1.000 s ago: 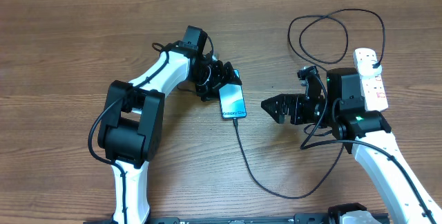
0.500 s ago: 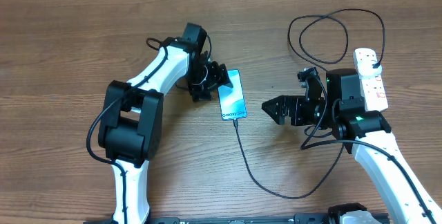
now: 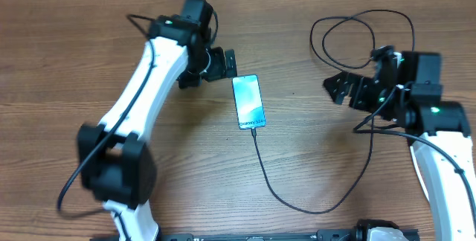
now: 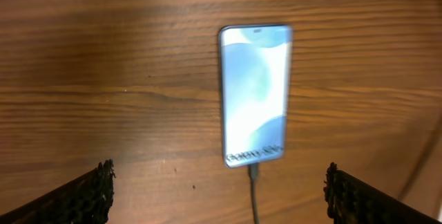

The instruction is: Plug charger to phone and switch on socket

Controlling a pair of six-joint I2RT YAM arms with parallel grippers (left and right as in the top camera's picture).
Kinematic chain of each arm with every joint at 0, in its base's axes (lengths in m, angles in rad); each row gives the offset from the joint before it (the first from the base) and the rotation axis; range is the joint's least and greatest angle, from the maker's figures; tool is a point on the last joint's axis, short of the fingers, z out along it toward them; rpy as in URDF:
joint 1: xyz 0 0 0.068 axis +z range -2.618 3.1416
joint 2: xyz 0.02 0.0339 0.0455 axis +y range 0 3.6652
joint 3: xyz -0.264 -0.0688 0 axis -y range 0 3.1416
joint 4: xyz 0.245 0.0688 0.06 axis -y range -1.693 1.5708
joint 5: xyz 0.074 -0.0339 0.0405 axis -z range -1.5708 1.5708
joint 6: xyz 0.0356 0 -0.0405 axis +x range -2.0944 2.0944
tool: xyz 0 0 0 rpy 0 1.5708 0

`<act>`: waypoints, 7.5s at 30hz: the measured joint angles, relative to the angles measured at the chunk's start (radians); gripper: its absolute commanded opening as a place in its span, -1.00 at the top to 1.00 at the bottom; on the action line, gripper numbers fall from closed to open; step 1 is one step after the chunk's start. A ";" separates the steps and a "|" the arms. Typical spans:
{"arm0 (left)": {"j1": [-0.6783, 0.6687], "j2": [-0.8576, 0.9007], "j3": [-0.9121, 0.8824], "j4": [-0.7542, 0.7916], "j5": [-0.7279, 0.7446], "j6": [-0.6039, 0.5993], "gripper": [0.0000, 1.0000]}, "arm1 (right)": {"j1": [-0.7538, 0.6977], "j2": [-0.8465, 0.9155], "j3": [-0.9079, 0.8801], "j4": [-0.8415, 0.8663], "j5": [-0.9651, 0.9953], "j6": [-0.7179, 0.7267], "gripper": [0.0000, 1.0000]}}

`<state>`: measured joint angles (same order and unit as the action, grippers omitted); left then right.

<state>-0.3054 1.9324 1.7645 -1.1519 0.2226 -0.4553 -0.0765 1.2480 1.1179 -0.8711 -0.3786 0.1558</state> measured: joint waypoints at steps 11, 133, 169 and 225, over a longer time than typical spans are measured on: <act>0.000 -0.223 0.011 -0.170 -0.106 0.071 -1.00 | -0.187 0.000 0.039 0.066 0.328 0.010 -1.00; 0.000 -0.223 0.011 -0.175 -0.157 0.071 -1.00 | -0.264 0.174 0.557 -0.275 0.272 0.118 0.93; -0.473 -0.790 -0.277 -0.008 -0.335 0.036 -0.99 | 0.269 -0.602 0.217 -0.417 0.289 0.050 -1.00; 0.259 -1.387 -0.764 0.171 -0.434 0.008 -0.99 | 0.269 -0.672 -0.167 -0.242 0.172 0.057 -1.00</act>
<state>-0.0460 0.5453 1.0004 -0.9810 -0.2111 -0.4477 0.1925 0.5758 0.9508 -1.1133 -0.2070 0.2131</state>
